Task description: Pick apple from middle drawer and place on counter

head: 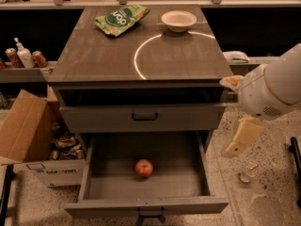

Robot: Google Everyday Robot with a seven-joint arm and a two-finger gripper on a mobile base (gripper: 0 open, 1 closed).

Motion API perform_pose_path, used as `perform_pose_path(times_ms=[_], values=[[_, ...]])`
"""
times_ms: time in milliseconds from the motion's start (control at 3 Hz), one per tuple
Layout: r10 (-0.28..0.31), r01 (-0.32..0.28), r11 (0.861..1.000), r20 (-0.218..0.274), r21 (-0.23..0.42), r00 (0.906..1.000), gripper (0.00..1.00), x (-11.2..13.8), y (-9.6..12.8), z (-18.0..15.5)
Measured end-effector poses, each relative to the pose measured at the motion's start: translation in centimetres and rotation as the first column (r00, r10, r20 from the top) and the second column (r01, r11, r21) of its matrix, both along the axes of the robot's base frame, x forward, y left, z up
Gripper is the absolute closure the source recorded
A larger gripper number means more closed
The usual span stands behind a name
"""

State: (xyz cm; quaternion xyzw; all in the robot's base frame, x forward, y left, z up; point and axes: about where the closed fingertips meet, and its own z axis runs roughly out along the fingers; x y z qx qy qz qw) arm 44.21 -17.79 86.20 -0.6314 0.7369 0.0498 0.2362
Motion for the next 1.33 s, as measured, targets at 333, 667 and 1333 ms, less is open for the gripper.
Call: perform_pose_path(times_ms=[333,667,1333], values=[[0.016,-0.014,0.999,-0.055,0.031,0.9984,0.0,0.1,1.1,-5.9],[0.049,-0.038,0.994,-0.104,0.107,0.9934,0.0,0.0,3.4,-12.5],[0.118,-0.07,0.967,-0.192,0.243,0.9742,0.0,-0.8,8.9,-23.0]])
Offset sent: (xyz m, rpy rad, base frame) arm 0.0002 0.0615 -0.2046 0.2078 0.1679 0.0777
